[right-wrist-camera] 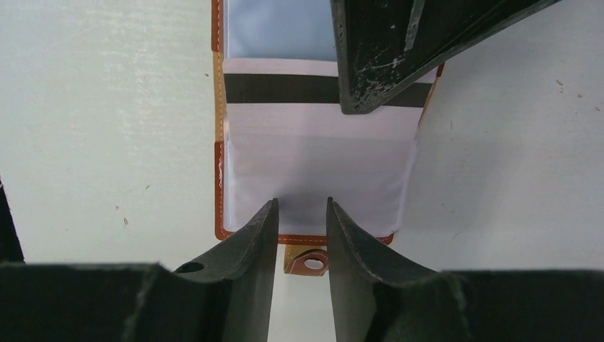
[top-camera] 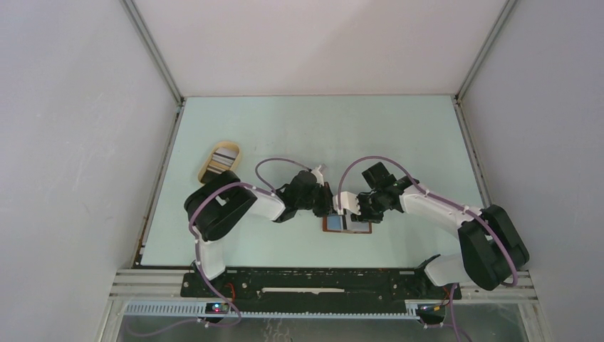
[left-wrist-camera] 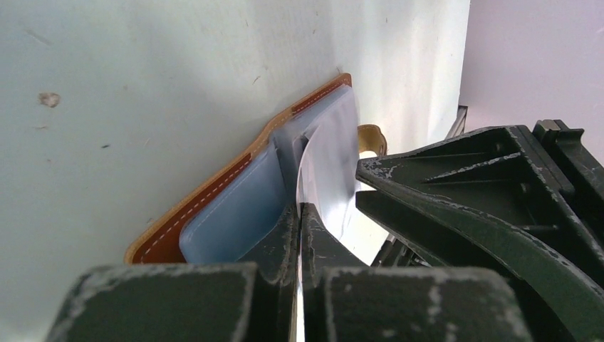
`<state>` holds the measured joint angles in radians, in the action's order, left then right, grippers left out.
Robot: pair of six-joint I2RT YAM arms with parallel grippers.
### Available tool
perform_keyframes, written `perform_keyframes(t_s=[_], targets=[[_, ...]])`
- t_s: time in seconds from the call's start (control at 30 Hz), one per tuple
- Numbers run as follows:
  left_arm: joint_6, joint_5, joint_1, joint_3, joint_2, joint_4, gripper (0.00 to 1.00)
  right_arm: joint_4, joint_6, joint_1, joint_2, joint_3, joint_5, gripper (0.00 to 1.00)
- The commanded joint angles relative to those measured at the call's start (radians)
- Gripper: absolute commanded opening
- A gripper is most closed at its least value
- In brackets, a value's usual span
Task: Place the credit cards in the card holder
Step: Insert the credit card into the card holder.
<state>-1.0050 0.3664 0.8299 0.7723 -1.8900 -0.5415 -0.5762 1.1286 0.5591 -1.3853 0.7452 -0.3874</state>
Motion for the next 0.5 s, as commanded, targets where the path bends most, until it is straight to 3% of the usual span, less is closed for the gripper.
perform_keyframes(t_s=[0.0, 0.2, 0.3, 0.37, 0.47], targets=[[0.018, 0.026, 0.022, 0.003, -0.051, 0.07, 0.01, -0.001, -0.026, 0.005, 0.05, 0.012, -0.032, 0.4], [0.015, 0.027, 0.023, -0.004, -0.055, 0.04, 0.1, -0.028, -0.007, -0.024, 0.105, 0.01, -0.096, 0.41], [0.014, 0.032, 0.022, -0.009, -0.059, 0.016, 0.14, -0.046, 0.02, -0.019, 0.135, 0.01, -0.168, 0.37], [0.009, 0.039, 0.023, -0.012, -0.065, -0.003, 0.15, -0.035, 0.042, 0.004, 0.16, -0.007, -0.204, 0.28], [0.0, 0.055, 0.022, -0.016, -0.079, -0.036, 0.16, -0.001, 0.063, 0.073, 0.183, -0.025, -0.225, 0.05]])
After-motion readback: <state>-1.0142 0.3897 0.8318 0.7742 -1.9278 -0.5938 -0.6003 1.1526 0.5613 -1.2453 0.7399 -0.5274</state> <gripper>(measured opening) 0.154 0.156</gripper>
